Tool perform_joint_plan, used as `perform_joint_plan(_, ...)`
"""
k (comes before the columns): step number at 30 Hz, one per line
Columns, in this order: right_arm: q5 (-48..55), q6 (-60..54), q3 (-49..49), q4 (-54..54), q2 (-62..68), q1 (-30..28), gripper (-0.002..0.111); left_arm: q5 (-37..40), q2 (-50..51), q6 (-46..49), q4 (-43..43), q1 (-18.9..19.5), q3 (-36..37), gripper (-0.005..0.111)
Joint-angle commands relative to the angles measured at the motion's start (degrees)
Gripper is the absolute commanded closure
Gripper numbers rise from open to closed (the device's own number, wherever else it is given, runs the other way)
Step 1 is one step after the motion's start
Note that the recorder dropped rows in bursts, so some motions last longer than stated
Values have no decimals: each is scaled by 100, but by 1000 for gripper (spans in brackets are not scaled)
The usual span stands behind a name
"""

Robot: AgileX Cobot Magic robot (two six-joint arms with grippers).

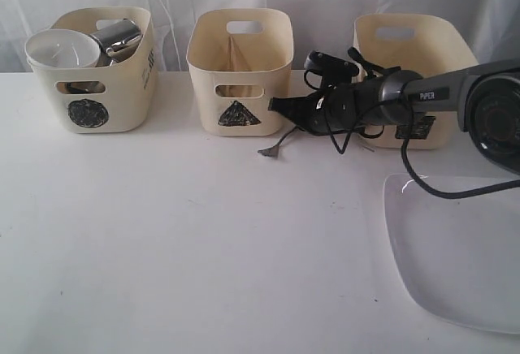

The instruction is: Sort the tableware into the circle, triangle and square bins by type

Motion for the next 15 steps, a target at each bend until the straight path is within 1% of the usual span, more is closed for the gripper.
perform_joint_plan(1,146,-226,-52,-34,3,-45,108,-2,-22,7,-74,-24,23,105)
perform_joint_plan(9,1409,-838,-7,-34,-7,-45,108,-2,-22,7,-74,-24,23,105)
perform_joint_plan(12,1512,-951,161,-34,-85,-45,108,-2,-22,7,-74,-24,23,105)
perform_joint_plan(15,1337,-951,505,-34,-338,-45,108,-2,-22,7,-74,-24,23,105)
